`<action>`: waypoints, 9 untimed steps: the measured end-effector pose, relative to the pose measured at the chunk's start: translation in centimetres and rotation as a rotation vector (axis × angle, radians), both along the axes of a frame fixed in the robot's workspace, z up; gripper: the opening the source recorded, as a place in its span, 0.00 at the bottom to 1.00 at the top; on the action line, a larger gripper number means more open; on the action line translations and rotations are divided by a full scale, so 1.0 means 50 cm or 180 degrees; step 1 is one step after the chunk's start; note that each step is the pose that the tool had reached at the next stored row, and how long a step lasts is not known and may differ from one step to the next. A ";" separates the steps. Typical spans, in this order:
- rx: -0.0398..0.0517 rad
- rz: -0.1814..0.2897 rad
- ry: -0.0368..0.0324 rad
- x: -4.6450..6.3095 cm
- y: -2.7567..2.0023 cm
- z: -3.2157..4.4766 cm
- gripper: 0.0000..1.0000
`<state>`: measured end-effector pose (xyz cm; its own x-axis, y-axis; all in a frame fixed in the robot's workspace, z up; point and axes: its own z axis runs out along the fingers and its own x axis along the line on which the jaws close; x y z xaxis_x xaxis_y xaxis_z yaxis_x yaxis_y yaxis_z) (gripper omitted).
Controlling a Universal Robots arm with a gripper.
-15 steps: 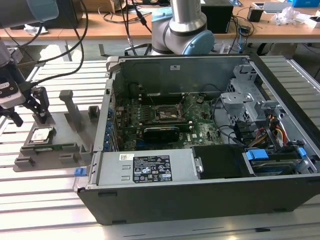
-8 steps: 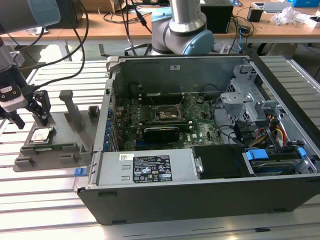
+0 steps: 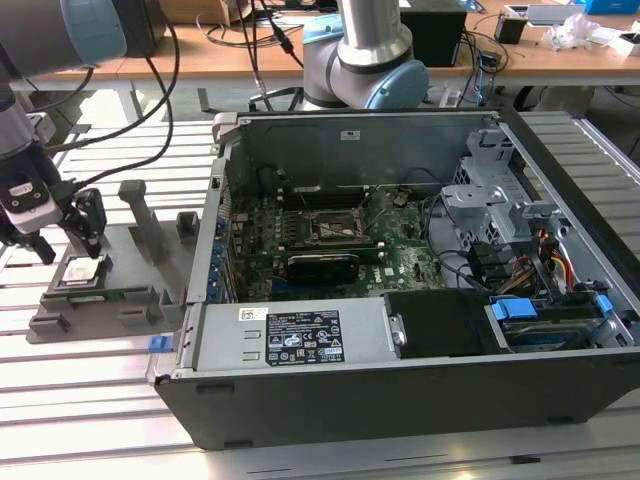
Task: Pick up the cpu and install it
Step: 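Pick up the cpu and move it towards the insertion slot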
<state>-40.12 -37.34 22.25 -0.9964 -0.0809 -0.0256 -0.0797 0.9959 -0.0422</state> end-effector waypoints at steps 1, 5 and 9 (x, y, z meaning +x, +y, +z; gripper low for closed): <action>0.0000 0.0000 0.0000 0.001 0.0000 -0.003 0.66; 0.0000 0.0000 0.0000 0.003 0.0000 -0.017 0.66; 0.0000 0.0000 0.0000 0.003 -0.0001 -0.031 0.66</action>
